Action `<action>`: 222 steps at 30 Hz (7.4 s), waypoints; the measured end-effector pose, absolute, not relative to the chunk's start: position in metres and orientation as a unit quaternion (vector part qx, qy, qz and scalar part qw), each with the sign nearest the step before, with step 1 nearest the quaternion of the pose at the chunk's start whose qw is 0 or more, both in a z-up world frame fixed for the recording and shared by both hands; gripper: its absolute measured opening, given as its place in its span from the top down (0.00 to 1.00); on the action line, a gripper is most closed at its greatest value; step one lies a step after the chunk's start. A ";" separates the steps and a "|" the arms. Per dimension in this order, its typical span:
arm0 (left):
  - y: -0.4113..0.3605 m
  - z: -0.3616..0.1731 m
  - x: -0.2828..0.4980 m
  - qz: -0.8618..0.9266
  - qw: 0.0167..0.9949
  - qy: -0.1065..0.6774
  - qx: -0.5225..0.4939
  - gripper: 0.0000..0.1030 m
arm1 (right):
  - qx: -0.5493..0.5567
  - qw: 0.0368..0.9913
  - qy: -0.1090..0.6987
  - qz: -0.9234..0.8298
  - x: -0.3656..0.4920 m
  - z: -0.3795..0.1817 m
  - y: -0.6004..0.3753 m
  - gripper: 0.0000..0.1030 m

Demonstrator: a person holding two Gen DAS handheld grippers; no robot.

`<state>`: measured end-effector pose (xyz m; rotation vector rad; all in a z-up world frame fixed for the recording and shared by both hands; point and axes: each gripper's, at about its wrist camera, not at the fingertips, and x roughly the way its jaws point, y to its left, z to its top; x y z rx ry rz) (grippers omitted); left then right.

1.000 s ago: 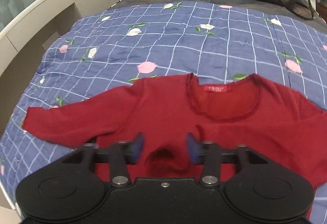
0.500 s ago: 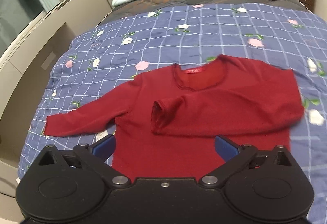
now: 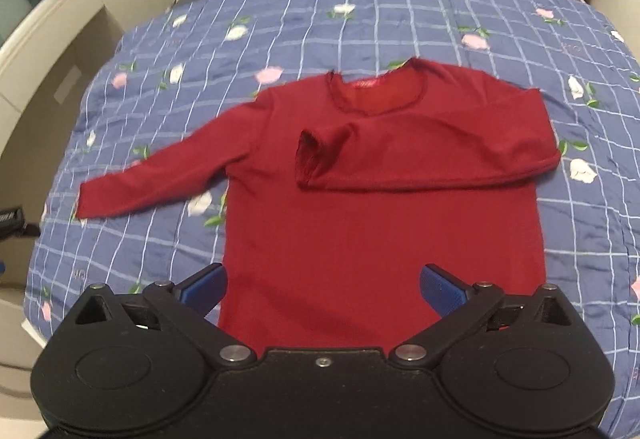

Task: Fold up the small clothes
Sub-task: 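Grasp the other sleeve cuff with the left tool and lift it, then lay the held sleeve across the sweater body and open the left tool, then reposition both tools toward the sweater hem, then grasp the hem with the right tool while the left tool grasps the hem too, lifting toward the collar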

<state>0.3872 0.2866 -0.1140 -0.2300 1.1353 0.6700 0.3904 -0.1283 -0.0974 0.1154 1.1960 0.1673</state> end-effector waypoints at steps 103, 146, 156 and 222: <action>-0.174 -0.158 0.511 -0.135 0.907 0.397 0.046 0.95 | 0.158 0.771 0.615 -0.041 0.362 -0.145 -0.352 0.01; 0.002 -0.168 0.342 0.177 0.780 0.600 -0.038 0.02 | -0.348 0.795 0.481 0.123 0.492 -0.241 -0.341 0.31; -0.007 -0.171 0.332 0.181 0.775 0.604 -0.054 0.01 | -0.457 0.745 0.445 0.197 0.502 -0.266 -0.317 0.77; -0.058 -0.283 0.189 -0.193 0.838 0.435 0.266 0.01 | -0.245 0.834 0.441 0.223 0.191 -0.250 -0.209 0.77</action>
